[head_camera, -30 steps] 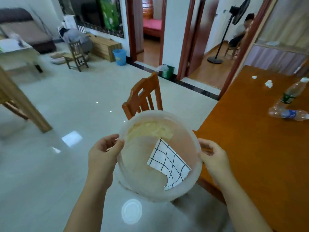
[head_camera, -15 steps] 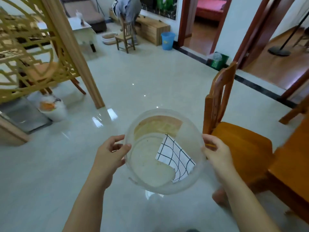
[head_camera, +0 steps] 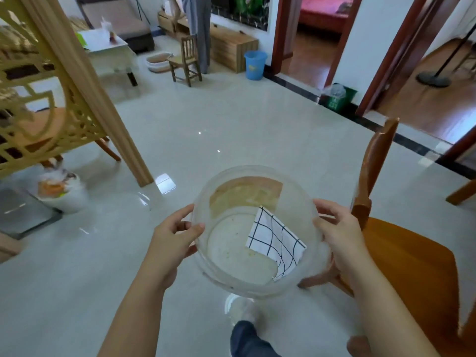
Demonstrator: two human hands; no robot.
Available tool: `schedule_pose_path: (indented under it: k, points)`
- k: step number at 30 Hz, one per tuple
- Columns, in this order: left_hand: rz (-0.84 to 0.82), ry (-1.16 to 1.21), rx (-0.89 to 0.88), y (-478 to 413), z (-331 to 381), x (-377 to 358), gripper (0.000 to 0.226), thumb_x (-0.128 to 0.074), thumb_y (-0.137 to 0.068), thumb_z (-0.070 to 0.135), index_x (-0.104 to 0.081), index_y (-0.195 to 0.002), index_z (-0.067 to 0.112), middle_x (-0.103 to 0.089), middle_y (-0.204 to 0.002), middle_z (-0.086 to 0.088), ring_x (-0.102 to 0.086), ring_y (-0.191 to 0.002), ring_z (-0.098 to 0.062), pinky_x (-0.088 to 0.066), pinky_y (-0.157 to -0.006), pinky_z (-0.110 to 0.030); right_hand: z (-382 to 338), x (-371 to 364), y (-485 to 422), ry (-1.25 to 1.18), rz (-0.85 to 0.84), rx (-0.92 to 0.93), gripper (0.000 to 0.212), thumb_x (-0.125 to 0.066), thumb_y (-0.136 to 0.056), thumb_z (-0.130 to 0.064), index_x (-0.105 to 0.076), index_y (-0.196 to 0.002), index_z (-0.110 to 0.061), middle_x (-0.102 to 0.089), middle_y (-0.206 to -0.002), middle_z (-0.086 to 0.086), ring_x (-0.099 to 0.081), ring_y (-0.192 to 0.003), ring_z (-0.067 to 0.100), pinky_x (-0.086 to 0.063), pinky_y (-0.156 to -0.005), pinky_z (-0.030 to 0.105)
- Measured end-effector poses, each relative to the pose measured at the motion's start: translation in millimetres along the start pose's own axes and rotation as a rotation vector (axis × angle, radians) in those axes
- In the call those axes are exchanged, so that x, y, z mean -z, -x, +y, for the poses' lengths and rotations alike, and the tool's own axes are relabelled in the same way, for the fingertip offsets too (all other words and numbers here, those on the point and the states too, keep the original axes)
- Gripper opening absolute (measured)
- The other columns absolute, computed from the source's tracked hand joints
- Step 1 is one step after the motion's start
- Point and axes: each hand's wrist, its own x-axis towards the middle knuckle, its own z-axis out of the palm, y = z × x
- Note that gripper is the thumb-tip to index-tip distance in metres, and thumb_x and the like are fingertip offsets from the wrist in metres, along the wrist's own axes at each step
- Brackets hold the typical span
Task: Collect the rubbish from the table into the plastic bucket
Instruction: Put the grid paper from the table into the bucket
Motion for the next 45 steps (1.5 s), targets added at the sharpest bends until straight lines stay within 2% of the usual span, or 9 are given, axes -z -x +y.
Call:
schedule_pose_path:
  k: [2, 8, 11, 14, 20, 26, 32, 35, 45]
  points:
    - [-0.008, -0.011, -0.009, -39.9, 18.2, -13.2, 0.037, -0.063, -0.081, 0.006, -0.061, -0.112, 0.025, -0.052, -0.091, -0.015, -0.057, -0.081, -0.020, -0.051, -0.067, -0.032, -10.4, -6.7, -41.3, -0.016, -0.009, -0.031, 0.032, -0.054, -0.078, 0.004, -0.064, -0.104, -0.013, -0.066, -0.096, 0.004, -0.059, -0.078, 0.016, -0.045, -0.051, 0.016]
    - [-0.059, -0.062, -0.040, -143.9, 66.7, -57.3, 0.037, -0.061, -0.082, 0.005, -0.060, -0.113, 0.026, -0.052, -0.095, -0.015, -0.056, -0.086, -0.021, -0.050, -0.070, -0.034, -36.3, -11.4, -140.5, -0.061, 0.031, -0.048, 0.036, -0.053, -0.078, 0.004, -0.063, -0.105, -0.017, -0.067, -0.100, 0.006, -0.060, -0.073, 0.013, -0.039, -0.039, 0.008]
    - [-0.103, -0.054, -0.047, -187.8, 84.7, -84.9, 0.036, -0.060, -0.082, 0.006, -0.061, -0.109, 0.030, -0.054, -0.097, -0.015, -0.057, -0.088, -0.020, -0.047, -0.067, -0.031, -44.7, -5.8, -181.2, -0.092, 0.058, -0.036, 0.036, -0.053, -0.078, 0.005, -0.063, -0.100, -0.022, -0.066, -0.103, 0.003, -0.062, -0.081, 0.014, -0.048, -0.054, 0.013]
    - [-0.149, -0.069, -0.060, -235.5, 99.0, -116.7, 0.034, -0.059, -0.082, 0.007, -0.063, -0.101, 0.035, -0.059, -0.097, -0.015, -0.059, -0.087, -0.020, -0.047, -0.067, -0.031, -48.5, 2.5, -225.2, -0.144, 0.124, -0.044, 0.039, -0.051, -0.078, 0.008, -0.061, -0.097, -0.025, -0.065, -0.105, 0.006, -0.061, -0.086, 0.018, -0.050, -0.072, 0.027]
    - [-0.254, -0.094, -0.057, -350.2, 127.1, -194.8, 0.032, -0.057, -0.083, 0.008, -0.062, -0.101, 0.034, -0.062, -0.087, -0.007, -0.061, -0.078, -0.016, -0.047, -0.062, -0.029, -52.0, 21.1, -326.9, -0.150, 0.250, -0.088, 0.042, -0.051, -0.078, 0.007, -0.061, -0.105, -0.022, -0.065, -0.107, 0.006, -0.062, -0.092, 0.020, -0.051, -0.079, 0.032]
    - [-0.471, -0.145, -0.030, -473.9, 170.9, -297.7, 0.035, -0.057, -0.083, 0.007, -0.060, -0.113, 0.025, -0.058, -0.085, -0.010, -0.058, -0.071, -0.013, -0.048, -0.062, -0.028, -70.2, 45.8, -435.0, -0.177, 0.450, -0.117, 0.042, -0.050, -0.076, 0.009, -0.060, -0.099, -0.024, -0.063, -0.105, 0.008, -0.059, -0.086, 0.019, -0.046, -0.071, 0.027]
    - [-0.655, -0.183, 0.007, -568.4, 207.4, -411.0, 0.033, -0.058, -0.082, 0.004, -0.061, -0.106, 0.027, -0.055, -0.085, -0.012, -0.058, -0.071, -0.014, -0.048, -0.062, -0.029, -88.4, 88.2, -520.2, -0.179, 0.639, -0.120, 0.039, -0.052, -0.077, 0.009, -0.062, -0.100, -0.021, -0.064, -0.097, 0.003, -0.060, -0.086, 0.020, -0.049, -0.073, 0.031]
    - [-0.741, -0.202, 0.013, -596.7, 216.7, -472.3, 0.032, -0.058, -0.082, 0.004, -0.061, -0.104, 0.027, -0.054, -0.081, -0.010, -0.057, -0.070, -0.015, -0.048, -0.062, -0.030, -88.8, 117.3, -550.5, -0.186, 0.723, -0.132, 0.039, -0.052, -0.077, 0.009, -0.062, -0.107, -0.013, -0.063, -0.098, 0.005, -0.060, -0.086, 0.020, -0.049, -0.073, 0.033]
    - [-0.957, -0.314, -0.043, -641.0, 242.0, -689.9, 0.029, -0.060, -0.081, 0.007, -0.061, -0.100, 0.030, -0.063, -0.085, -0.013, -0.064, -0.081, -0.025, -0.055, -0.069, -0.037, -83.4, 248.7, -643.9, -0.244, 0.953, -0.131, 0.041, -0.049, -0.075, 0.013, -0.062, -0.102, -0.015, -0.061, -0.095, 0.008, -0.059, -0.078, 0.018, -0.049, -0.066, 0.029]
